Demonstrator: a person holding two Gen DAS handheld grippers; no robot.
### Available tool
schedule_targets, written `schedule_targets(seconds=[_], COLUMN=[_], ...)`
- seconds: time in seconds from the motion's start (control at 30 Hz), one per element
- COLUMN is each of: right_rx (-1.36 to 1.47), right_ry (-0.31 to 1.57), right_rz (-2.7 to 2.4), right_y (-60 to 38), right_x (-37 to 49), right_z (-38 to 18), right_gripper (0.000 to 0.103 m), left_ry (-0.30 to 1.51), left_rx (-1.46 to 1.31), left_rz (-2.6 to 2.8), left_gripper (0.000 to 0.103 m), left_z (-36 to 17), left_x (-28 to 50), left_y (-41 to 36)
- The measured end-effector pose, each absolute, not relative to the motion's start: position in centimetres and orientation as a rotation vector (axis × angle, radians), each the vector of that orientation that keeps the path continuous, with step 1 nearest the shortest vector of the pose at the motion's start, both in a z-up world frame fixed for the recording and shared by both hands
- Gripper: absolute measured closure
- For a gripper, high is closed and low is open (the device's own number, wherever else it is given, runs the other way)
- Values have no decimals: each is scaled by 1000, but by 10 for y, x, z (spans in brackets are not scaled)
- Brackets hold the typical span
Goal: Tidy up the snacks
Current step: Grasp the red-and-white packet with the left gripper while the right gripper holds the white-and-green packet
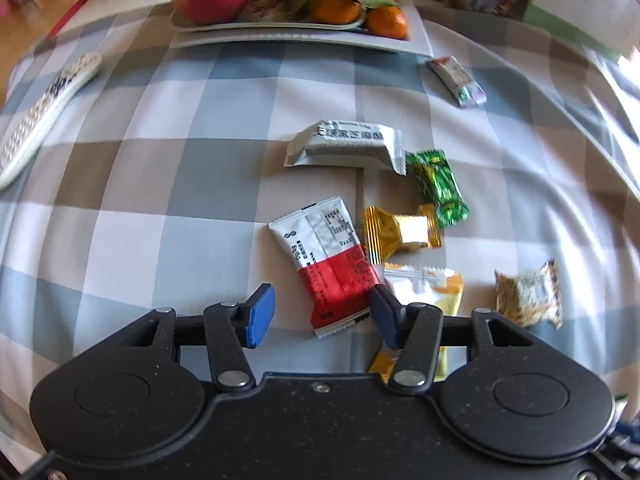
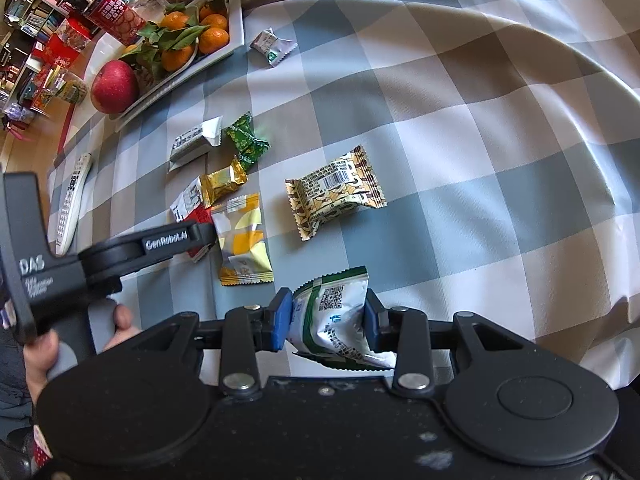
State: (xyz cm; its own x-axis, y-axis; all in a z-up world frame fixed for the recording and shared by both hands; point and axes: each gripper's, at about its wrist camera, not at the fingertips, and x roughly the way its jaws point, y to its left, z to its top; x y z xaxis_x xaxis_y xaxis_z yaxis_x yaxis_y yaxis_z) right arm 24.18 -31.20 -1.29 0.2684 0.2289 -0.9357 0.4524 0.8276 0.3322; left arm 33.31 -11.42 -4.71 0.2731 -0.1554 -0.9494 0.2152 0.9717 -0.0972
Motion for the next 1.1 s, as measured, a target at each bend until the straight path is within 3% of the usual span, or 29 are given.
schedule_targets(seconds=[0.33, 1.0, 1.1], right_rx=[626, 615, 615], right_ry=[1316, 1322, 1326], right_rz=[-158, -147, -157], right_y=[-310, -308, -309], right_x=[242, 242, 243], right_z=[-12, -13, -15], right_gripper=[65, 65, 65], left_ry=[1336, 1319, 1313], left_rx=[-161, -9, 2], left_rz=[-131, -58, -63], left_gripper=[44, 38, 47], left_z=[-49, -58, -56], left_x=[358, 351, 350], left_y=[-103, -135, -136])
